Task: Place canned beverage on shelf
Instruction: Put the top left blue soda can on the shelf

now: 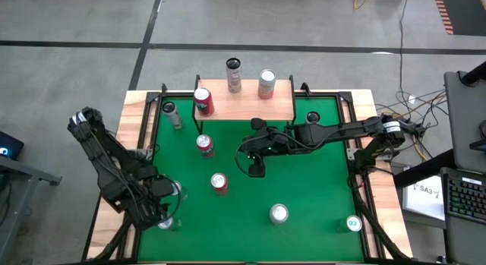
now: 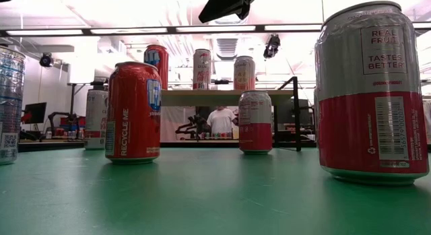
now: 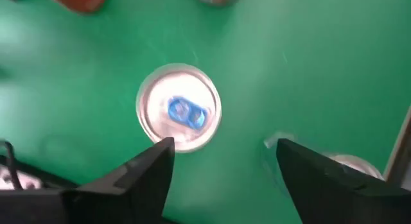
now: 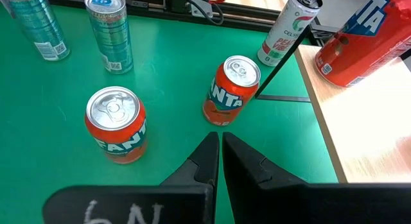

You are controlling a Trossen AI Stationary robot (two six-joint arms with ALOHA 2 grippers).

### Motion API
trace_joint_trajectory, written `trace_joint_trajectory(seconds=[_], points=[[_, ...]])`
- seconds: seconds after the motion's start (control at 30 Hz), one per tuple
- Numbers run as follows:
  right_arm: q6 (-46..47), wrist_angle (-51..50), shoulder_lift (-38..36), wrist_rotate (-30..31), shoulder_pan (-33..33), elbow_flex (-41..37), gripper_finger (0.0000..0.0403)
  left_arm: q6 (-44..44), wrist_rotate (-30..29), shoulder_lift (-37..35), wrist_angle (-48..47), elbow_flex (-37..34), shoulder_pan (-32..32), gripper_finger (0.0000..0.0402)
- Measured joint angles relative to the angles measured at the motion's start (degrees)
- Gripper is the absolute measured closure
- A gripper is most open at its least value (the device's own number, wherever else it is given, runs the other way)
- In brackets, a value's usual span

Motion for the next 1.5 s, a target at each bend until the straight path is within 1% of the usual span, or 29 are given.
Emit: trace_joint_trajectory(seconds=[0.1, 0.33, 0.5, 0.7, 0.97, 1.23, 1.5], points=[[0.0, 0.0, 0.0, 0.0, 0.0, 0.0, 0.039, 0.1, -2.9, 0.1, -1.0, 0.0, 0.1, 0.0133], [0.0, 0.0, 0.0, 0.0, 0.0, 0.0, 0.039, 0.1, -7.3, 0.1, -2.4, 0.0, 0.5, 0.0134], [-0.4, 0.0, 0.0, 0.0, 0.0, -0.1, 0.039, -0.6, -7.9, 0.1, -2.3, -0.3, 0.7, 0.0134], [-0.9, 0.0, 0.0, 0.0, 0.0, -0.1, 0.039, -2.6, -9.0, 0.3, -1.8, -2.5, 0.7, 0.0134], [-0.9, -0.1, 0.1, 0.0, 0.0, -0.1, 0.039, -3.2, -9.2, 0.3, 2.8, -5.6, 0.7, 0.0135], [-0.9, 0.0, 0.1, 0.0, 0.0, -0.1, 0.039, -4.1, -11.7, 0.3, 6.5, -8.6, 0.8, 0.0135], [0.0, 0.0, 0.1, 0.0, 0.0, -0.2, 0.039, -5.2, -14.6, 0.3, 7.0, -10.1, 0.8, 0.0135]])
